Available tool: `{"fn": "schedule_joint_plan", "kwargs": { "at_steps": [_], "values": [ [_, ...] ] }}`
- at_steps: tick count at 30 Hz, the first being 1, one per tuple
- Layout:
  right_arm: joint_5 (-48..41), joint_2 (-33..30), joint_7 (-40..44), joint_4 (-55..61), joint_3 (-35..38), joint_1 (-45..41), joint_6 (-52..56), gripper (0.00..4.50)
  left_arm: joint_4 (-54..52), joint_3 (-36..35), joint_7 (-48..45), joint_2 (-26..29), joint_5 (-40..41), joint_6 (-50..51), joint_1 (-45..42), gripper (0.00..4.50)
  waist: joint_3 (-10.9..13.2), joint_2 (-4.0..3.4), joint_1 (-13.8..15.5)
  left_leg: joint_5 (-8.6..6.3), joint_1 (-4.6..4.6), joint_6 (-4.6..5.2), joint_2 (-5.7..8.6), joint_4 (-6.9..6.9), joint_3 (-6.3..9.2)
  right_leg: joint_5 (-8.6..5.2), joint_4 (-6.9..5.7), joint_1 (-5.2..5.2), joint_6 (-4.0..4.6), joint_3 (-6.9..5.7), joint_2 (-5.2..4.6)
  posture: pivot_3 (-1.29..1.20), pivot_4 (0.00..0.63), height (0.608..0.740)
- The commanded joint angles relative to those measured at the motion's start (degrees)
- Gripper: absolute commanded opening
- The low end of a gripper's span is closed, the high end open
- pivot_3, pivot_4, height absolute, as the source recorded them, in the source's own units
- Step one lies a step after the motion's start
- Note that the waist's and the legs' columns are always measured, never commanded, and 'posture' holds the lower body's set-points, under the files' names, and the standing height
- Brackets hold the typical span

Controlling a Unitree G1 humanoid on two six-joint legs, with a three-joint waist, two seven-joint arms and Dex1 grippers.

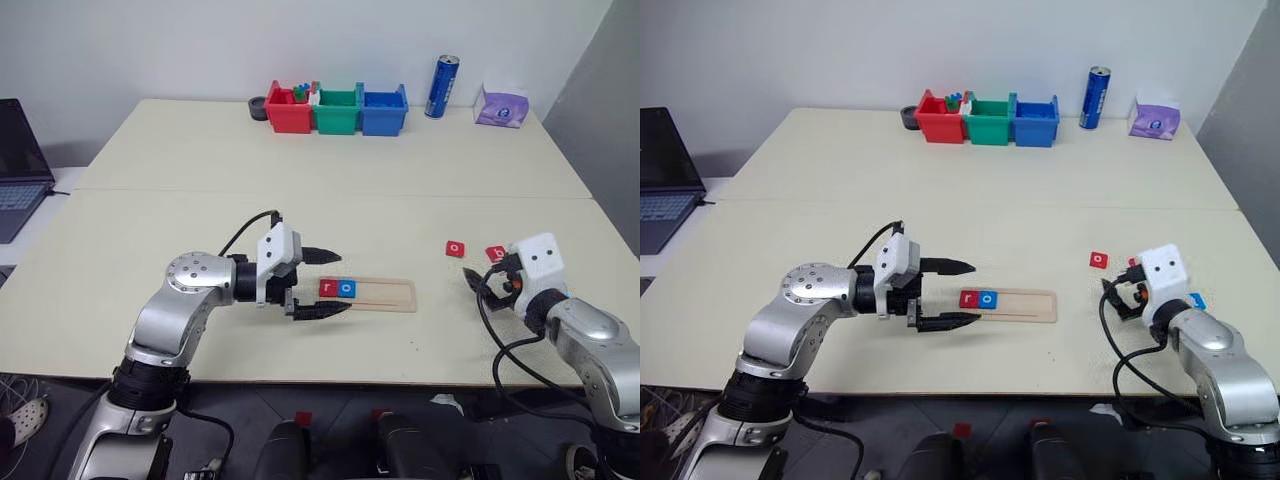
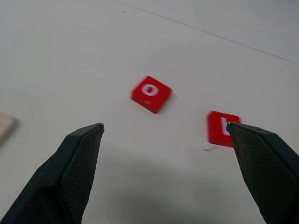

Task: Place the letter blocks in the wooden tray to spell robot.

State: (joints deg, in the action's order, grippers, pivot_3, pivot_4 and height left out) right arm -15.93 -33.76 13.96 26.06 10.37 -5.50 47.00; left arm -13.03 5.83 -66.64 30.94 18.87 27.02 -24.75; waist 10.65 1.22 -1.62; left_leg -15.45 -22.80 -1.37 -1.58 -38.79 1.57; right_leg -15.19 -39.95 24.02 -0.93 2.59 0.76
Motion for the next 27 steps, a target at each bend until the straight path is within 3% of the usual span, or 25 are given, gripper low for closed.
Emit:
{"fn": "schedule_joint_plan", "kwargs": {
  "at_steps": [1, 11, 27],
  "values": [
    [2.40, 1.08, -2.60, -2.06, 2.52, -1.49, -1.53, 4.50, -2.68, 1.09, 3.60, -2.01, 1.06, 0.45, -0.19, 4.47, 0.00, -0.01, -0.01, 0.00, 0.01, 0.00, 0.00, 0.00, -0.02, 0.00, 0.00, 0.00, 0.01, 0.02, 0.00, 0.00, 0.150, 0.740],
    [4.51, 6.21, -3.24, -15.90, 0.61, -7.84, -7.19, 4.50, -4.65, 5.30, 10.71, -5.87, 0.07, 0.47, 0.95, 4.47, -0.01, -0.02, -0.14, 0.00, 0.00, 0.00, 0.00, 0.02, -0.07, 0.05, 0.01, 0.02, 0.09, 0.08, 0.03, 0.00, 0.150, 0.740],
    [5.99, 8.11, -3.86, -36.18, 1.34, -17.89, -13.05, 4.50, -9.53, 6.16, 15.44, -4.69, 0.87, 2.98, 4.01, 4.47, -0.02, -0.03, -0.22, 0.00, 0.05, 0.00, 0.00, 0.02, -0.10, 0.08, 0.01, -0.01, 0.14, 0.11, 0.03, 0.00, 0.150, 0.740]
  ]
}}
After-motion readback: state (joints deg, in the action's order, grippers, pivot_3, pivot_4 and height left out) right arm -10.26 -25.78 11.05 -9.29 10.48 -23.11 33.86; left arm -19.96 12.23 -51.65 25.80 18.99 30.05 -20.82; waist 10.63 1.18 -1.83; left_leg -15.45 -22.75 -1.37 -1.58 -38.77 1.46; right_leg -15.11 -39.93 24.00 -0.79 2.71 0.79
